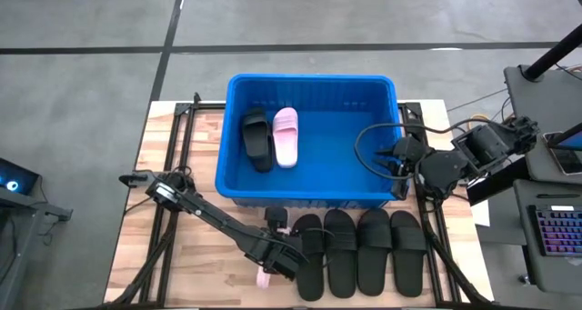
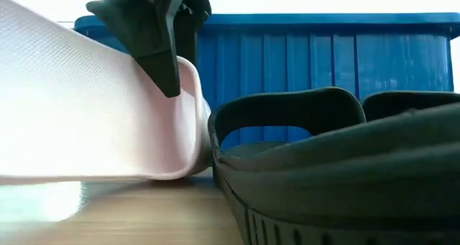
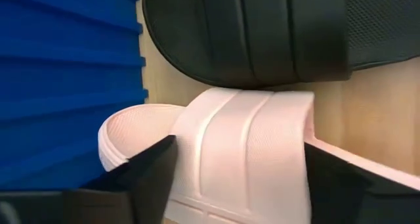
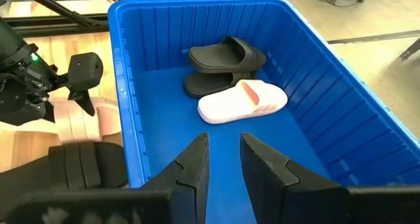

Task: Pick and place slides into bin
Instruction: Put the pink slide into the blue container

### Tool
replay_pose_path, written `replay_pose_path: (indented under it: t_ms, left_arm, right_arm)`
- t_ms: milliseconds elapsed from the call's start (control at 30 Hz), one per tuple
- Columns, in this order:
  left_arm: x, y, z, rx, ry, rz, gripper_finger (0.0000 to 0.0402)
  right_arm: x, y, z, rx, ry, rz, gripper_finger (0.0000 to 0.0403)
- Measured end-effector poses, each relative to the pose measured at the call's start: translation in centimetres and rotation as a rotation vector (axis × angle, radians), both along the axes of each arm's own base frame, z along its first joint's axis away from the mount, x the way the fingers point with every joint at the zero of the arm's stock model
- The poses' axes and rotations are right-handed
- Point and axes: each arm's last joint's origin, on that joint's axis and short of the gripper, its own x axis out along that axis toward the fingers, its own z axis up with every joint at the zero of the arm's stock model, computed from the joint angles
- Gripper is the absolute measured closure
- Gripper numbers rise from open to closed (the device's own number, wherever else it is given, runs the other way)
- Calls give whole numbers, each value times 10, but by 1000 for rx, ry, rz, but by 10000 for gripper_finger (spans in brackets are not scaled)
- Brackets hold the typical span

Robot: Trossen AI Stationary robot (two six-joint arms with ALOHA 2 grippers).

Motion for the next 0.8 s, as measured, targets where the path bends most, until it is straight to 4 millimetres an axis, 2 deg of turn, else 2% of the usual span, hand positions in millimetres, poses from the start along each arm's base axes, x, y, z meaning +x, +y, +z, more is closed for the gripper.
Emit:
replay_pose_path:
  t_ms: [200, 467, 633, 800]
  left_arm:
    - [0, 1, -2, 24, -8, 3, 247]
    - [0, 2, -5, 33, -16, 0, 381]
    - [-4, 4, 9, 13, -3, -52, 393]
    - [-12, 4, 50, -140, -74, -76, 400]
  right_arm:
    - [1, 1, -4, -8, 15, 0, 335]
    - [2, 1, -9, -17, 33, 1, 326]
    - [2, 1, -9, -19, 34, 2, 324]
    - [2, 1, -9, -22, 37, 3, 331]
